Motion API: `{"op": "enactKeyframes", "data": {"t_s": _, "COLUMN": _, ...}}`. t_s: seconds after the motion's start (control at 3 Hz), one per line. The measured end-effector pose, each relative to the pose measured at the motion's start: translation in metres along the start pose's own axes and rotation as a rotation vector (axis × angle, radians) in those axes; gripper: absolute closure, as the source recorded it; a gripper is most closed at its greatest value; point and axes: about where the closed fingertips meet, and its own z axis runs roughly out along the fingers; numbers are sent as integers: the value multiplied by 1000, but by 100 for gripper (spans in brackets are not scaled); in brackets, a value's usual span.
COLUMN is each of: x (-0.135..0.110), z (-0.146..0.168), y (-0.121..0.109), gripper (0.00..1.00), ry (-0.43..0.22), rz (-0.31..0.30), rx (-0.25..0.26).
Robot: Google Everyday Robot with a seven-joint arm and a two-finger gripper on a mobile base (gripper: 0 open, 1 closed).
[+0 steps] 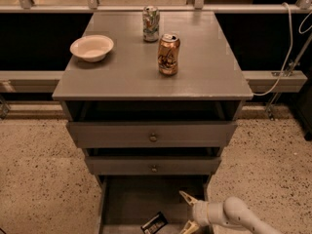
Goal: Pick rxbar chocolate from bottom drawer and place on counter
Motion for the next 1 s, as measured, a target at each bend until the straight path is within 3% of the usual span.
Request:
{"op": "enactKeyframes", "data": {"t_s": 0.33, "x": 23, "z": 7, "y": -14, "gripper": 0, "ry": 19, "rz": 94, "rx": 13}}
{"op": "enactKeyframes", "data": {"t_s": 0.67, "x": 45, "z": 33, "y": -31, "gripper": 0, "ry": 89, "rz": 133, "rx": -14}}
{"op": "enactKeyframes", "data": {"t_s": 1.0, "x": 54, "z": 67, "y": -47, "gripper": 0, "ry": 150, "rz": 84, "rx": -76}}
